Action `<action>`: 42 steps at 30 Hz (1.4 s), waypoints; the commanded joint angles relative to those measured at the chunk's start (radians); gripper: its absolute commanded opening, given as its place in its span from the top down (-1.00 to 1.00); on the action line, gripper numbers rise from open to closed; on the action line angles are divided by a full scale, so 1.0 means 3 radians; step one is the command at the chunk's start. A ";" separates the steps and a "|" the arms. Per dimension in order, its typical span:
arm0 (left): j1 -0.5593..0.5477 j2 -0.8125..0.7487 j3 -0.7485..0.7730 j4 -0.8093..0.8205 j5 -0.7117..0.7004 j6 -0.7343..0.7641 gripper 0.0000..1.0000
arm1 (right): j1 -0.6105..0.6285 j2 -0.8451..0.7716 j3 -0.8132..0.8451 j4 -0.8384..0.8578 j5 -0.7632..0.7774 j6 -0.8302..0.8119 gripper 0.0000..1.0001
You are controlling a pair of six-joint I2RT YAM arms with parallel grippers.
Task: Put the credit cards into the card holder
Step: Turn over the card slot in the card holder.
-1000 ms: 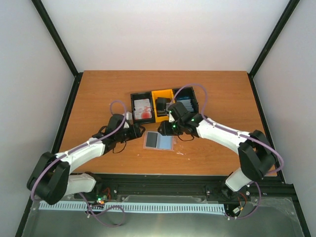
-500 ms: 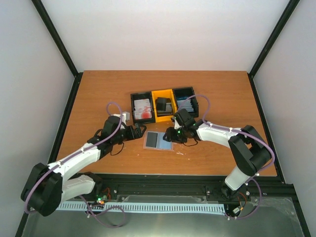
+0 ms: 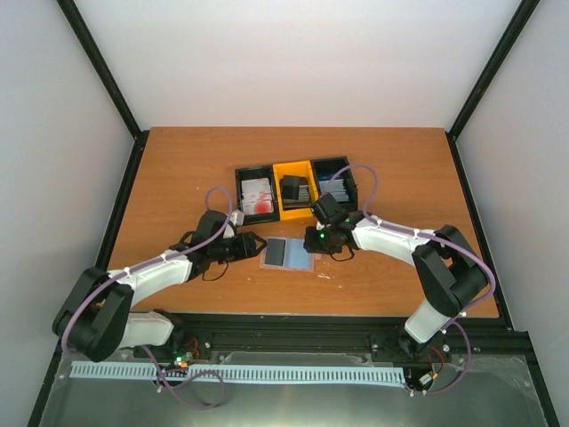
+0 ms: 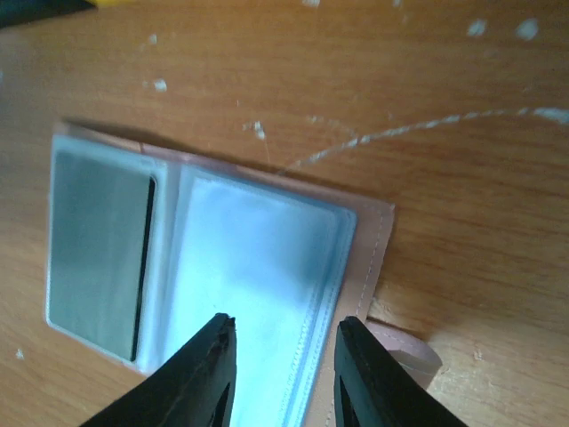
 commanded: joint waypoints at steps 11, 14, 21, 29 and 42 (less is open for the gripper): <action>-0.0027 0.0286 0.0111 -0.0005 0.0084 0.0009 -0.24 | 0.0305 0.0306 0.0348 -0.0049 -0.0054 -0.0149 0.15; -0.0027 0.0363 0.0129 0.0024 0.0193 0.0068 -0.26 | 0.0298 0.0432 0.0339 -0.0119 0.0078 -0.0061 0.15; -0.0027 0.0591 0.0270 -0.0022 0.0354 0.0192 -0.09 | 0.0298 0.0512 0.0441 -0.0300 0.0407 -0.0060 0.10; -0.0027 0.0656 0.0246 0.0019 0.0457 0.0192 0.16 | 0.0298 0.0702 0.0378 0.0082 -0.0484 -0.0073 0.07; -0.0027 0.0550 0.0209 -0.0021 0.0443 0.0178 0.26 | 0.0280 0.0730 0.0329 0.0727 -0.1090 0.0005 0.04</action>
